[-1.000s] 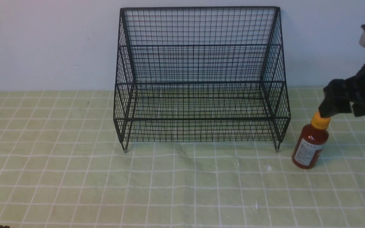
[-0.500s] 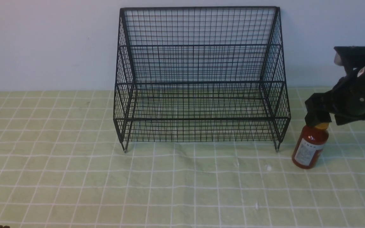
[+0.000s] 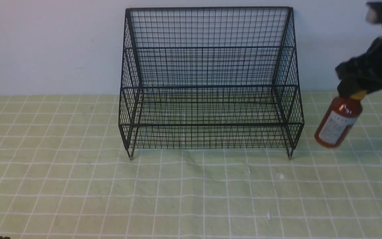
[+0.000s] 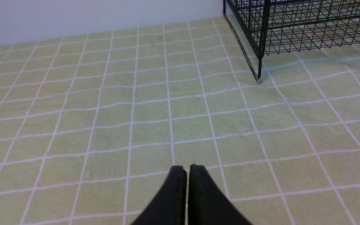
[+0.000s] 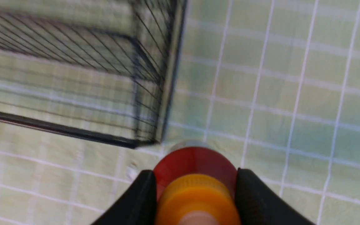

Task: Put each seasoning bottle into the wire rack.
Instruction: Use the right arm to put the condiment bottle back on the shelf

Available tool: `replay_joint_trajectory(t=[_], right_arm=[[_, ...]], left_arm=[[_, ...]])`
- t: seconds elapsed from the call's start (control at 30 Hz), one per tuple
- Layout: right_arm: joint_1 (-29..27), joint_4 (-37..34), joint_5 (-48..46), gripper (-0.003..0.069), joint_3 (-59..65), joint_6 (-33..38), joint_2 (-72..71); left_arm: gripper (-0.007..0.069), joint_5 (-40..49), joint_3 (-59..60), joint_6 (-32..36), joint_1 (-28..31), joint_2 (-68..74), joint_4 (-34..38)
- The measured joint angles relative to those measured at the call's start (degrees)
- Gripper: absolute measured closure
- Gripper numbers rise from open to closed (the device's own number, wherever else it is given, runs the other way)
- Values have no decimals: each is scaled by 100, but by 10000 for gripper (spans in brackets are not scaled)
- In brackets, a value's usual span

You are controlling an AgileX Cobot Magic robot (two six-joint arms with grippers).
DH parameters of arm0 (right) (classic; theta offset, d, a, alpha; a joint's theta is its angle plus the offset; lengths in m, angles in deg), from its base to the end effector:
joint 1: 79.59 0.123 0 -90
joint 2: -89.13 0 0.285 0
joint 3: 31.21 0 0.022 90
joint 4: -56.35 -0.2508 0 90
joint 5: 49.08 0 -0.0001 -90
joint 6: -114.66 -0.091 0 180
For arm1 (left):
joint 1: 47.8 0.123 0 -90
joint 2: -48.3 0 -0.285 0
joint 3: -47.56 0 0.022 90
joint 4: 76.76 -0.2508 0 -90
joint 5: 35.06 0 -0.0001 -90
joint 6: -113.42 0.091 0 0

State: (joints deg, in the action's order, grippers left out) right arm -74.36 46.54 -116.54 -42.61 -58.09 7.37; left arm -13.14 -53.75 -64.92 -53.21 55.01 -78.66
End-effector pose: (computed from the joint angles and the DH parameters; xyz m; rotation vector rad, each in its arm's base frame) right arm 0.3267 0.0443 0.3600 -0.2520 2.6707 0.2219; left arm 0.0519 -0.0038 0.1712 0.1357 1.8680 -0.0123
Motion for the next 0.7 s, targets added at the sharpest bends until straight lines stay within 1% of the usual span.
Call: replay_joint_trajectory(t=[0.1,0.17,0.2,0.23,0.27,0.3,0.37,0.43,0.53,0.7], right_arm=[[133,-106,-127,363,-228,105,-272],[362,-214,-106,363,-344,184,-494],[649,-311,77,363,-413,297,-560],[683,-320,77,363,-418,307,-560],[815,-336,220,363,-425,344,-553],[1121,-353,611,363,-425,381,-444],[1242,-347,816,363,-425,386,-351],[1460,-312,1298,363,-425,386,-48],[1545,-316,1695,363,-425,386,379],[1549,-253,1890,363,-420,386,903]], left_arm=[[631,0,0,0,0,0,0],[631,0,0,0,0,0,0],[631,0,0,0,0,0,0],[631,0,0,0,0,0,0],[631,0,0,0,0,0,0],[631,0,0,0,0,0,0],[631,0,0,0,0,0,0],[631,0,0,0,0,0,0],[631,0,0,0,0,0,0],[631,0,0,0,0,0,0]])
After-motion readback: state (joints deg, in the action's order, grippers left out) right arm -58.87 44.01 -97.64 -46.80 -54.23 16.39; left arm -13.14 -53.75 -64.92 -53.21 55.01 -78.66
